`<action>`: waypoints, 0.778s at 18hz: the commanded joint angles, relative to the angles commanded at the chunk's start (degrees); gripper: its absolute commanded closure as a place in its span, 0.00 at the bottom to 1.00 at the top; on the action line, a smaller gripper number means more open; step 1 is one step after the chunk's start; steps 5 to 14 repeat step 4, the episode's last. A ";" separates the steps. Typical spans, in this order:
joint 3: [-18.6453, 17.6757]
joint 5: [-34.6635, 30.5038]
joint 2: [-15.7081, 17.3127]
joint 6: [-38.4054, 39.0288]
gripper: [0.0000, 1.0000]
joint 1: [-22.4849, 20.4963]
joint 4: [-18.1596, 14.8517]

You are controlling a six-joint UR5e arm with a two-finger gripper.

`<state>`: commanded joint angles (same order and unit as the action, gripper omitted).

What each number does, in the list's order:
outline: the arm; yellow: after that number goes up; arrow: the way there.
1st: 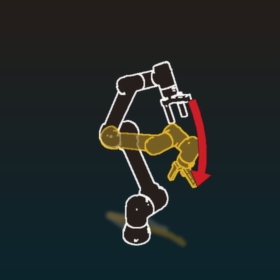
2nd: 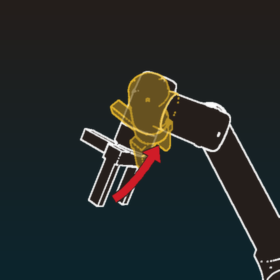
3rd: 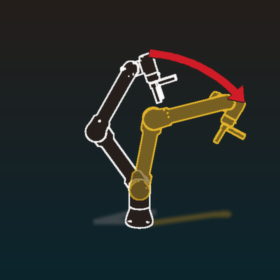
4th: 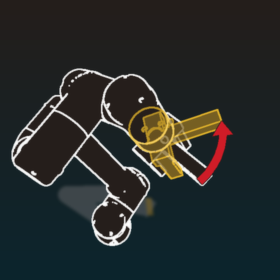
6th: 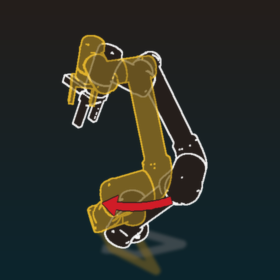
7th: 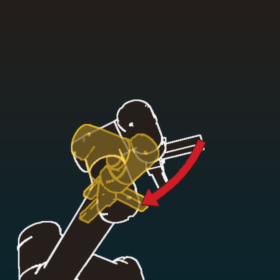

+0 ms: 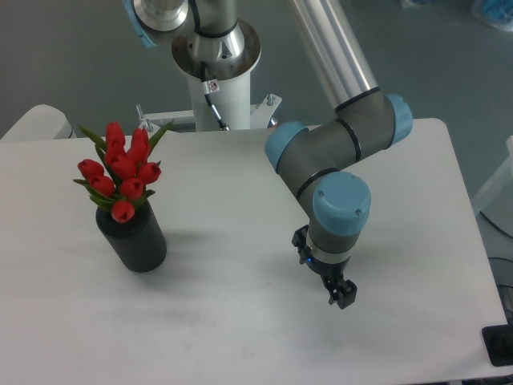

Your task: Insert the flowers into the vase

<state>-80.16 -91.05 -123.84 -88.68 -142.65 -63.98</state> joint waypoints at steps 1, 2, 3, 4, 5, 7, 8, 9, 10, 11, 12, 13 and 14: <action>0.00 0.09 0.00 -0.09 0.00 0.00 0.00; 0.00 0.09 0.00 -0.18 0.00 0.00 0.00; 0.00 0.09 0.00 -0.35 0.00 0.00 0.00; 0.00 0.09 0.00 -0.36 0.00 0.00 0.00; 0.00 0.09 0.00 -0.36 0.00 0.00 0.00; 0.00 0.09 0.00 -0.36 0.00 0.00 0.00; 0.00 0.09 0.00 -0.36 0.00 0.00 0.00; 0.00 0.09 0.00 -0.36 0.00 0.00 0.00; 0.00 0.09 0.00 -0.36 0.00 0.00 0.00; 0.00 0.09 0.00 -0.36 0.00 0.00 0.00; 0.00 0.09 0.00 -0.36 0.00 0.00 0.00; 0.00 0.09 0.00 -0.36 0.00 0.00 0.00; 0.00 0.09 0.00 -0.36 0.00 0.00 0.00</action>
